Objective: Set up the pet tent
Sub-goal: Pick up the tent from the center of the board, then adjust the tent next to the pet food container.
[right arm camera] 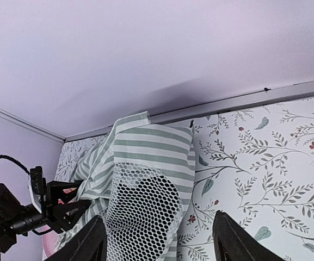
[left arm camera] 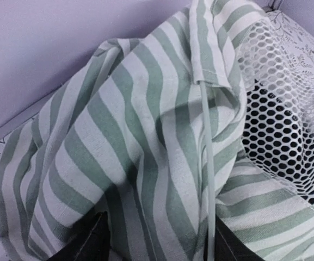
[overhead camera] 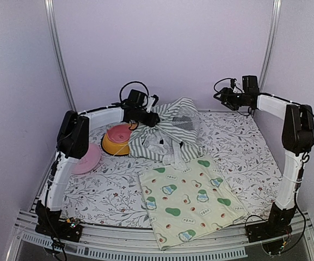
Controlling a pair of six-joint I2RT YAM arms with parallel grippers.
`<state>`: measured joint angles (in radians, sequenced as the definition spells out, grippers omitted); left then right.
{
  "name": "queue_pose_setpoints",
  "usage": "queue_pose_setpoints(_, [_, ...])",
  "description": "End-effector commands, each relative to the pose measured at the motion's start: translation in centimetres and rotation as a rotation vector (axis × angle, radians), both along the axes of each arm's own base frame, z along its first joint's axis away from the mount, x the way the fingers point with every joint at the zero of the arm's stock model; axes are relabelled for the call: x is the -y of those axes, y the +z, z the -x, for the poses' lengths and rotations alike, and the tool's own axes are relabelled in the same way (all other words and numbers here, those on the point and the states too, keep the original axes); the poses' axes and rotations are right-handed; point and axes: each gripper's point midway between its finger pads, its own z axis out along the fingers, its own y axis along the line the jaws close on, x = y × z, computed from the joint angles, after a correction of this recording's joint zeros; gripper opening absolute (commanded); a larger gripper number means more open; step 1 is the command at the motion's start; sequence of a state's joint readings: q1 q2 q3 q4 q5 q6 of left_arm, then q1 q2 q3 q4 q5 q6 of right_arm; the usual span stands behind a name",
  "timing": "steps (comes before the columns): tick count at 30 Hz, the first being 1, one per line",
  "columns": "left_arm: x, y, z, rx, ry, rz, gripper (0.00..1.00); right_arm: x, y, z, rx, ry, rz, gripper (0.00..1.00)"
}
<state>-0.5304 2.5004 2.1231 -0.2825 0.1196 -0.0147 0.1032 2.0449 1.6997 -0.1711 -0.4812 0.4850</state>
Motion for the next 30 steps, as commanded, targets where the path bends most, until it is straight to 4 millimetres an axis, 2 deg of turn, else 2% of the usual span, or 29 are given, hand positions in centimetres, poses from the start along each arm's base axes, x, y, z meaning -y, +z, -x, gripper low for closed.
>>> queue_pose_setpoints(1, [3.8, 3.6, 2.0, 0.063, -0.164, -0.008, 0.54, -2.5, 1.8, 0.4, 0.038, 0.070, -0.057, 0.68])
queue_pose_setpoints(4, [5.0, 2.3, 2.0, 0.062, -0.175, -0.031, 0.47, -3.5, 1.5, 0.3, 0.034, 0.090, -0.071, 0.67])
queue_pose_setpoints(7, [5.5, 1.8, 1.6, 0.076, -0.164, -0.034, 0.33, -5.4, 1.2, 0.2, 0.030, 0.125, -0.074, 0.67])
queue_pose_setpoints(10, [6.2, 2.4, 1.6, 0.103, -0.175, -0.029, 0.13, -7.3, 1.4, 0.0, 0.039, 0.161, -0.084, 0.66])
queue_pose_setpoints(13, [7.2, 3.1, 2.5, 0.133, -0.208, -0.031, 0.00, -8.8, 1.4, -0.4, 0.042, 0.186, -0.098, 0.65])
queue_pose_setpoints(17, [7.9, 5.1, 3.8, 0.190, -0.215, -0.022, 0.00, -9.6, 1.0, -1.0, 0.023, 0.182, -0.133, 0.63])
queue_pose_setpoints(22, [8.4, 8.1, 6.4, 0.264, -0.214, -0.005, 0.00, -9.7, 0.3, -1.0, -0.005, 0.157, -0.125, 0.61])
queue_pose_setpoints(30, [8.4, 7.3, 9.5, 0.225, -0.210, 0.004, 0.00, -13.5, -1.1, 2.1, -0.017, 0.206, -0.077, 0.60])
